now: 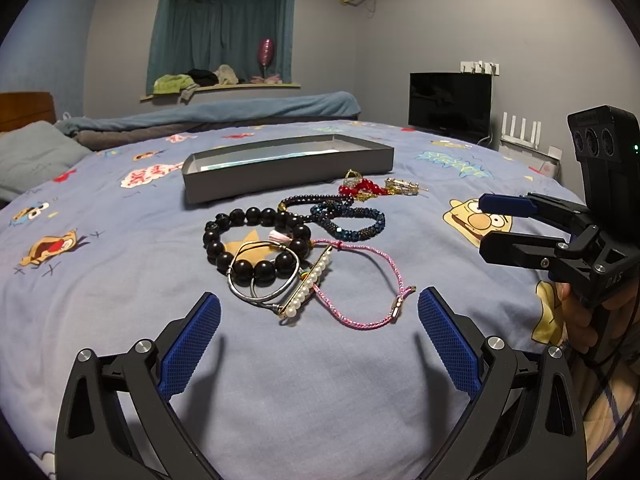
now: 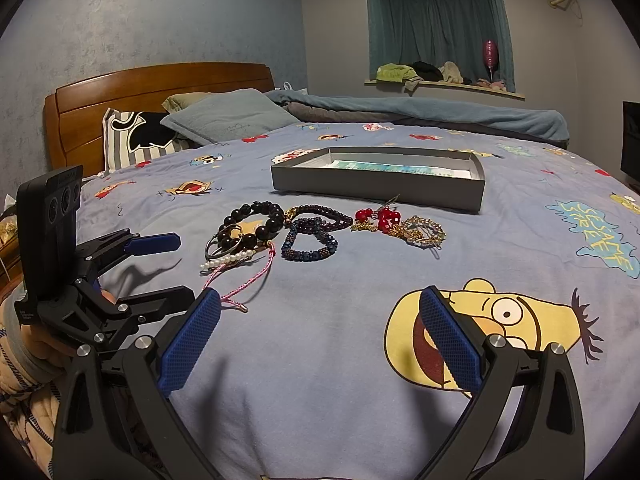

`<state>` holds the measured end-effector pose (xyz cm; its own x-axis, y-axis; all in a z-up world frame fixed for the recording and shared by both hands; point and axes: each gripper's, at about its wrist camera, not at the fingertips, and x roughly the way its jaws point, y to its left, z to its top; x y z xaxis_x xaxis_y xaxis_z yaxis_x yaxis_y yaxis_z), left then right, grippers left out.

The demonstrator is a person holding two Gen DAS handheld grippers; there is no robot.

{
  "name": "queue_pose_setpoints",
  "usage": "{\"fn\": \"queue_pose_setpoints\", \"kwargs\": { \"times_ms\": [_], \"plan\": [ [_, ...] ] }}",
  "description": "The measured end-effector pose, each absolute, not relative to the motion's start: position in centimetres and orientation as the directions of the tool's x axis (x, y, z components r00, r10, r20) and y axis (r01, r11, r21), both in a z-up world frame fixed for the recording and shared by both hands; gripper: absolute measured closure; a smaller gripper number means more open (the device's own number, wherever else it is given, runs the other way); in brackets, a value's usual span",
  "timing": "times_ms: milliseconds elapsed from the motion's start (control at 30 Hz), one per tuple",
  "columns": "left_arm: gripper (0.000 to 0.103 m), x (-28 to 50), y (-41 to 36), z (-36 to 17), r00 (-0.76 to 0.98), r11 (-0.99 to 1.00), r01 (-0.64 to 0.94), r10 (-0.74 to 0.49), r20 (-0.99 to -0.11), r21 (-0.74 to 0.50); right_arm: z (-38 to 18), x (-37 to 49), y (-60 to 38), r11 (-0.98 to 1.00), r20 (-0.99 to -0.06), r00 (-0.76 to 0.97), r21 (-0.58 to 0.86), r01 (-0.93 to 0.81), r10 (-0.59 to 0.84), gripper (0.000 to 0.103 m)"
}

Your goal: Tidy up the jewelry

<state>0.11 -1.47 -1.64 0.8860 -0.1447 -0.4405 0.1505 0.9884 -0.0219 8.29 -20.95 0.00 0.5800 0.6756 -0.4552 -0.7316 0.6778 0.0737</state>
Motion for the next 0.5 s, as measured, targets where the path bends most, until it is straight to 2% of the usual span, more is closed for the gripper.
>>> {"fn": "queue_pose_setpoints", "kwargs": {
  "times_ms": [500],
  "plan": [
    [0.005, -0.12, -1.22, -1.60, 0.890, 0.989, 0.142, -0.142, -0.433, -0.031, -0.01, 8.31, -20.98, 0.676, -0.454, 0.578, 0.079, -0.732, 0.679, 0.005]
  ]
}}
